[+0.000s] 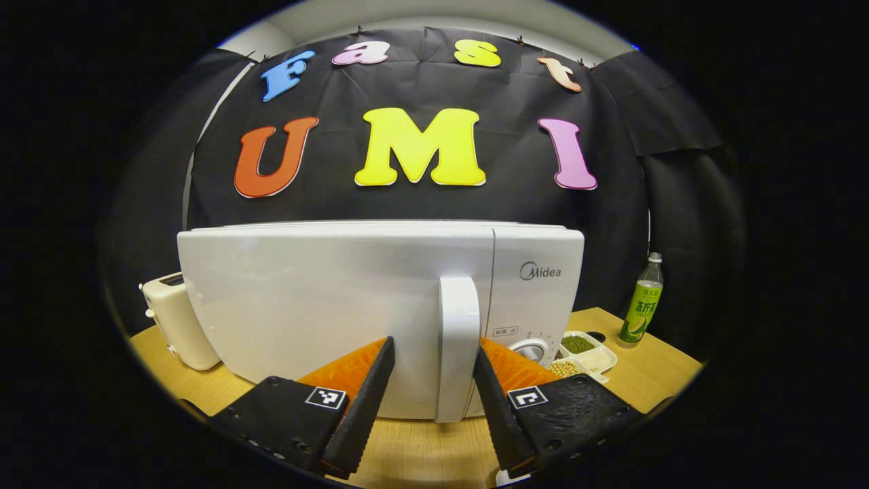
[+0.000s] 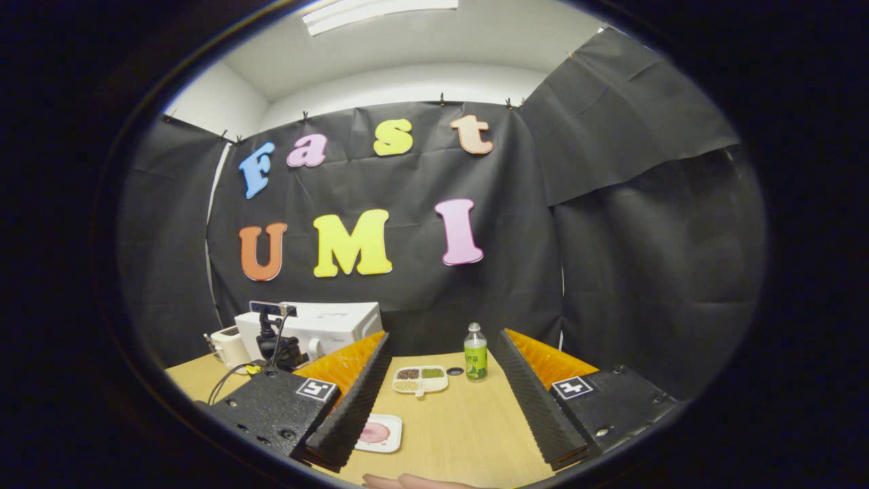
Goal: Open the microwave oven with the left hand, put the food in, and close the microwave oven.
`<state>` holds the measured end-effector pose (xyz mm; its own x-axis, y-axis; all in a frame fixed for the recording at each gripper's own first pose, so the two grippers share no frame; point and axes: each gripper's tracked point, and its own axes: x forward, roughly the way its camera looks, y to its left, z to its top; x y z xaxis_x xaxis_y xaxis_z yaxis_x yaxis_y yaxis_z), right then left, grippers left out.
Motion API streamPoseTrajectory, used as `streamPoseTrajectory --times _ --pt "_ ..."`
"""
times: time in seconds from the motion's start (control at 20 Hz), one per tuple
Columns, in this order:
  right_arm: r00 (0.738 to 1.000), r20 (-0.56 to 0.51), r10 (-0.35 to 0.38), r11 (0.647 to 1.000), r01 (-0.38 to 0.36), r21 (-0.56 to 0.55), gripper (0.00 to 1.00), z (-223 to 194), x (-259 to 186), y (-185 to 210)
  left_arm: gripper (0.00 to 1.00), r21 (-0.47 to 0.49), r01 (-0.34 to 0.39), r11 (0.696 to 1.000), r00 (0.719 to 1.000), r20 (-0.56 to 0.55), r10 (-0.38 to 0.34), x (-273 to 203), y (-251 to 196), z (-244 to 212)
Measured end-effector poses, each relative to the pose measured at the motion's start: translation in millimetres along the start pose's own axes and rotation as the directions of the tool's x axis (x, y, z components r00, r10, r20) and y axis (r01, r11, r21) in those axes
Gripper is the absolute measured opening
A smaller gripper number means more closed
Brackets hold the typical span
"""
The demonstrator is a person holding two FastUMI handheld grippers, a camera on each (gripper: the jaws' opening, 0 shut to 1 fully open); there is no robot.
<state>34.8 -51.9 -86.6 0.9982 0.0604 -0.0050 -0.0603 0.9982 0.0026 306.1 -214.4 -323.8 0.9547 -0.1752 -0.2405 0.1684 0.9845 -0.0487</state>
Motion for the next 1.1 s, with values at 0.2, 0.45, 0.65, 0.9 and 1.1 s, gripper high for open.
streamPoseTrajectory --times 0.2,0.45,0.65,0.9,1.1 --pt "1.000 -0.016 -0.001 1.000 0.001 -0.005 1.00 -6 0 3 0.38 -0.045 0.075 0.996 0.995 -0.055 -0.077 -8 -20 -6" --pt "0.999 -0.033 -0.004 1.000 0.003 -0.026 1.00 -15 2 5 0.17 -0.004 0.083 0.997 0.996 -0.035 -0.083 -12 -22 -2" --pt "0.999 -0.052 -0.001 1.000 0.000 -0.029 1.00 -23 4 7 0.00 0.034 0.062 0.997 0.998 -0.022 -0.062 -7 -18 -5" --pt "0.998 -0.066 -0.018 0.999 0.016 -0.031 0.91 -29 8 4 0.00 0.038 0.113 0.993 0.993 0.038 -0.114 -53 -13 -7" --pt "0.997 -0.074 0.000 1.000 0.001 0.005 1.00 -31 8 20 0.00 0.024 0.206 0.978 0.977 0.056 -0.207 -96 -2 -14"
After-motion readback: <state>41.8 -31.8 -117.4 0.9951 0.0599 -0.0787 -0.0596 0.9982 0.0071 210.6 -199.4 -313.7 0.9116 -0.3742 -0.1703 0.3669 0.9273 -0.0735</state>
